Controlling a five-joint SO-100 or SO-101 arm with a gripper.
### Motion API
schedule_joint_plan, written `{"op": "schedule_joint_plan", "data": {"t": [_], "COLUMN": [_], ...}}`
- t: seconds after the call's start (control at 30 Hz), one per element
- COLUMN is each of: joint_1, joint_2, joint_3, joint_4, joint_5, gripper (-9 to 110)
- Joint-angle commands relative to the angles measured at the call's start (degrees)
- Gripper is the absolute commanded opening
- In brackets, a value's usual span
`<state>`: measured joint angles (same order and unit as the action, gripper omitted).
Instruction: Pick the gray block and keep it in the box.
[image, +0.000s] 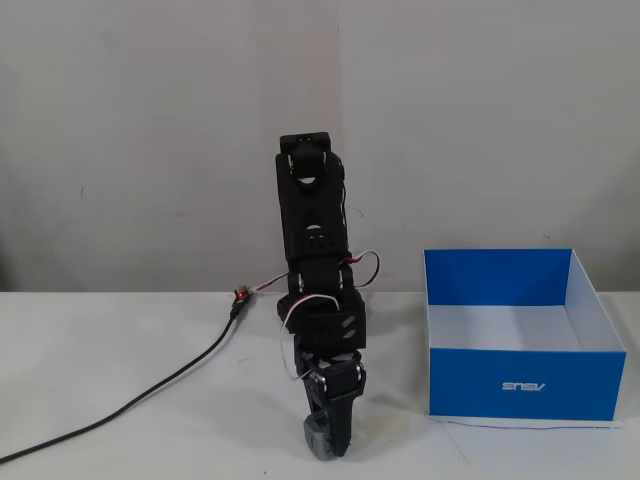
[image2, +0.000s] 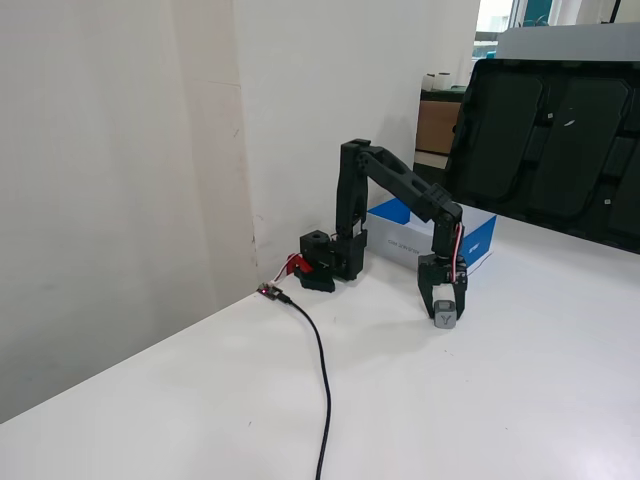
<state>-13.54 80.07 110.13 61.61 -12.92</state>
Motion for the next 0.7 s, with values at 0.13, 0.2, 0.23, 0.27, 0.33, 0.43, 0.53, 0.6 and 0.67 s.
{"op": "schedule_joint_plan", "data": {"t": [0.13,0.2,0.23,0.27,0.33,0.43,0.53,0.6,0.67], "joint_1": [0.7,0.88,0.97,0.97,0.53,-0.79,-2.99,-5.27,-8.61], "joint_2": [0.26,2.2,3.34,4.48,6.94,10.55,14.68,17.31,19.34], "joint_3": [-7.21,-9.32,-10.81,-12.57,-16.44,-22.24,-26.37,-28.12,-29.79], "joint_4": [2.37,4.57,5.89,7.73,11.34,16.35,19.6,21.36,23.73], "joint_5": [0.62,0.62,0.79,0.97,1.58,3.34,6.42,8.7,11.16], "gripper": [8,8,8,8,8,8,8,8,8]}}
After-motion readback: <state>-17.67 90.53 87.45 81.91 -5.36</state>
